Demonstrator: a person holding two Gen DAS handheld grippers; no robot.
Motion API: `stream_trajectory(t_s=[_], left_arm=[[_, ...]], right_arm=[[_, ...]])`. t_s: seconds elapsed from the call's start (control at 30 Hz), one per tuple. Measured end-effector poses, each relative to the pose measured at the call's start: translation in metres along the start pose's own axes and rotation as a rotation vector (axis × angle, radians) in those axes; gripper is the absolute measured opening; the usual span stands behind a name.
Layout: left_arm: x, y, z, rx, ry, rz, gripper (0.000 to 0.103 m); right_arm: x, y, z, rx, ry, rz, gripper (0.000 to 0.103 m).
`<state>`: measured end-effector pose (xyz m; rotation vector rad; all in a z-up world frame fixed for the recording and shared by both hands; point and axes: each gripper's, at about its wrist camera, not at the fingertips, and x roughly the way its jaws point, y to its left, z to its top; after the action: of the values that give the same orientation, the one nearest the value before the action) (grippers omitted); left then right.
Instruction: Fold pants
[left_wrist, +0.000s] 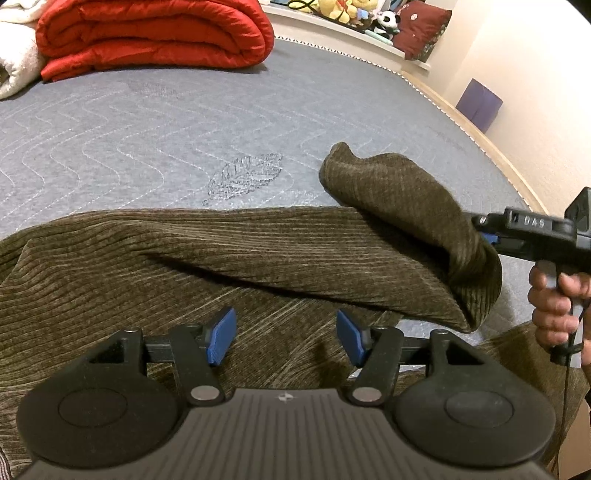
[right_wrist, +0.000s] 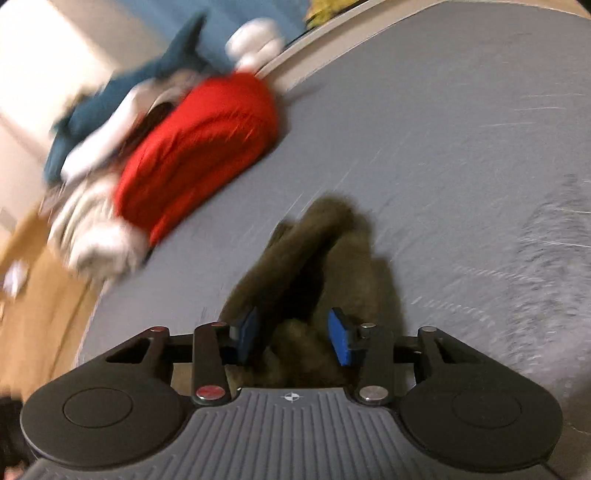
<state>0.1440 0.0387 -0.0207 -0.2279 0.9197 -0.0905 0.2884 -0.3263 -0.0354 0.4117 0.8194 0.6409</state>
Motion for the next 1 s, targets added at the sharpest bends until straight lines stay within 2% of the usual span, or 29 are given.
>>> stream_trajectory(t_s=[0.1,0.17,0.23,0.27,0.37,0.43,0.5,0.53,0.57,0.6,0.63,0.67,0.7,0.73,0.77,0.8,0.87,1.0], left_arm=[[0.002,0.0,-0.001,0.003,0.005,0.002,0.066],[0.004,-0.001,-0.002,0.005,0.008,0.003,0.066],[0.005,-0.001,-0.002,0.007,0.01,0.004,0.066],[0.005,-0.001,-0.002,0.007,0.01,0.005,0.066],[0.005,0.0,-0.003,0.007,0.007,0.002,0.066],[0.005,0.0,-0.004,0.004,0.003,-0.004,0.066],[0.004,-0.002,-0.004,0.007,-0.002,-0.014,0.066],[0.004,-0.003,-0.005,0.011,-0.004,-0.019,0.066],[0.004,-0.005,-0.005,0.016,-0.005,-0.024,0.066],[0.005,-0.006,-0.006,0.021,-0.005,-0.029,0.066],[0.005,-0.008,-0.007,0.026,-0.004,-0.032,0.066],[0.006,-0.009,-0.008,0.033,-0.002,-0.033,0.066],[0.006,-0.01,-0.008,0.037,0.0,-0.033,0.066],[0.007,-0.011,-0.009,0.041,0.002,-0.034,0.066],[0.007,-0.012,-0.009,0.043,0.005,-0.038,0.066],[0.008,-0.012,-0.009,0.045,0.007,-0.042,0.066],[0.009,-0.015,-0.01,0.056,0.013,-0.055,0.066],[0.014,-0.022,-0.015,0.091,0.032,-0.074,0.066]], right_arm=[[0.009,0.019,-0.006,-0.116,0.068,-0.01,0.045],[0.012,0.031,-0.01,-0.189,0.108,-0.036,0.041],[0.017,0.041,-0.013,-0.257,0.143,-0.093,0.019],[0.019,0.046,-0.014,-0.282,0.15,-0.101,0.016],[0.002,0.056,-0.009,-0.31,0.073,-0.108,0.012],[-0.031,0.055,0.006,-0.225,-0.098,-0.07,0.011],[-0.076,0.036,0.015,-0.061,-0.397,-0.046,0.011],[-0.099,0.019,0.013,0.052,-0.551,-0.085,0.011],[-0.115,0.005,0.008,0.152,-0.667,-0.161,0.011],[-0.128,-0.012,0.001,0.273,-0.747,-0.272,0.011],[-0.132,-0.03,-0.009,0.377,-0.761,-0.388,0.011],[-0.129,-0.043,-0.016,0.434,-0.722,-0.476,0.011],[-0.12,-0.058,-0.02,0.475,-0.629,-0.561,0.012],[-0.108,-0.073,-0.024,0.512,-0.496,-0.641,0.015],[-0.1,-0.085,-0.029,0.556,-0.419,-0.663,0.016],[-0.097,-0.097,-0.035,0.601,-0.384,-0.626,0.016],[-0.095,-0.112,-0.04,0.663,-0.349,-0.548,0.025],[-0.102,-0.123,-0.038,0.709,-0.396,-0.426,0.038]])
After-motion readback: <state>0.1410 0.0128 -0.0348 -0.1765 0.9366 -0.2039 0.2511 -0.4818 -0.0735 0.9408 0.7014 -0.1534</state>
